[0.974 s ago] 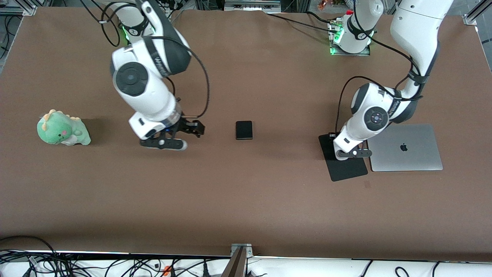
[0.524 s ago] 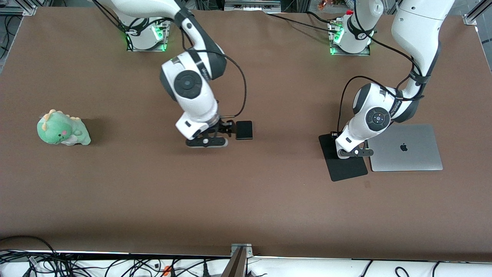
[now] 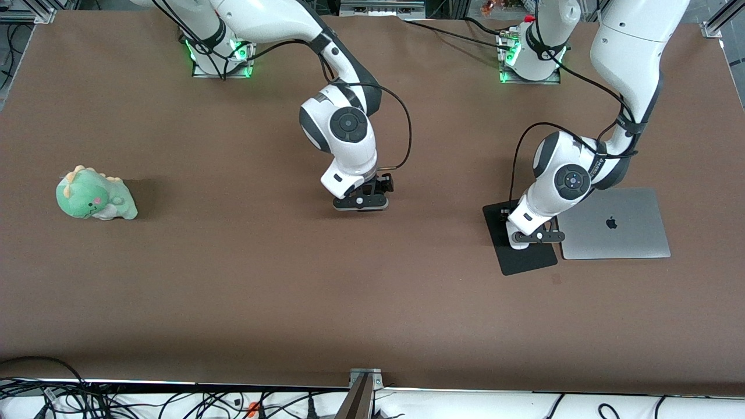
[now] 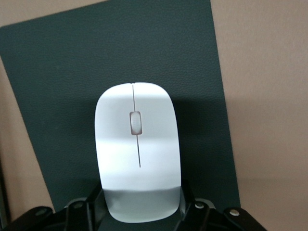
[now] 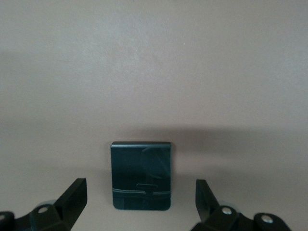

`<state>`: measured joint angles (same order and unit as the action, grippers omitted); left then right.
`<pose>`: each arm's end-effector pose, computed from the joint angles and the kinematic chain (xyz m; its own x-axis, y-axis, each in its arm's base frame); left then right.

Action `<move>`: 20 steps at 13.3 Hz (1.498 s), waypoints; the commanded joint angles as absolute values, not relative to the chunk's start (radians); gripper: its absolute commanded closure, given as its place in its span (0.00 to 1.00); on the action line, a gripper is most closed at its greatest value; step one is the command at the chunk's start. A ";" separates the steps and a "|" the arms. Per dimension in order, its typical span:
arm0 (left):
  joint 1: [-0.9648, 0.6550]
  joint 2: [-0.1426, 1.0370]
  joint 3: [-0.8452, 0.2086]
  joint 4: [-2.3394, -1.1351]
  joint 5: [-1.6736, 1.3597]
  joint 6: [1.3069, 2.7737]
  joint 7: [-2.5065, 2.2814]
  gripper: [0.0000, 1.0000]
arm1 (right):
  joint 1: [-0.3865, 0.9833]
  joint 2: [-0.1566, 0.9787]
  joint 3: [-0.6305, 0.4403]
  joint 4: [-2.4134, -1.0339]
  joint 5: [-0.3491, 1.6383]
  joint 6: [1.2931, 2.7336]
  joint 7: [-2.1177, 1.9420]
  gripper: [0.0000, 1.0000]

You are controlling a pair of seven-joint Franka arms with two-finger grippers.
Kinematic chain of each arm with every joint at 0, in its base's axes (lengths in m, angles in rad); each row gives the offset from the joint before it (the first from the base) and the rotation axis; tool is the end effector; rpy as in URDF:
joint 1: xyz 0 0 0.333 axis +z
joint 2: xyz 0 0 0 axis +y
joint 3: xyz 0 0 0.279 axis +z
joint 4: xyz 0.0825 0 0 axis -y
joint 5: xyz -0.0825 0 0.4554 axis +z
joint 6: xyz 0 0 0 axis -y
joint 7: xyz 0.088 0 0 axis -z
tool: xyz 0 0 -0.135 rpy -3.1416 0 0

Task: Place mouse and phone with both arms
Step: 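Release the mouse on the pad while the right gripper grasps the phone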

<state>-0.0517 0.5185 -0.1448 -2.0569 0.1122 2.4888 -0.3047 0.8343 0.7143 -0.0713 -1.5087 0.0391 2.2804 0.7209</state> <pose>0.5884 -0.1245 0.0556 0.9964 0.0326 -0.0777 0.0317 -0.9994 -0.0132 0.5398 0.5249 0.1503 0.9979 0.0354 0.0549 0.0370 -0.9989 -0.0275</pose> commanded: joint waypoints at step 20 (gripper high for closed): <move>0.006 0.014 -0.128 -1.654 -0.021 1.683 -0.278 0.00 | 0.893 0.854 -0.089 -1.503 -0.130 2.436 0.867 0.00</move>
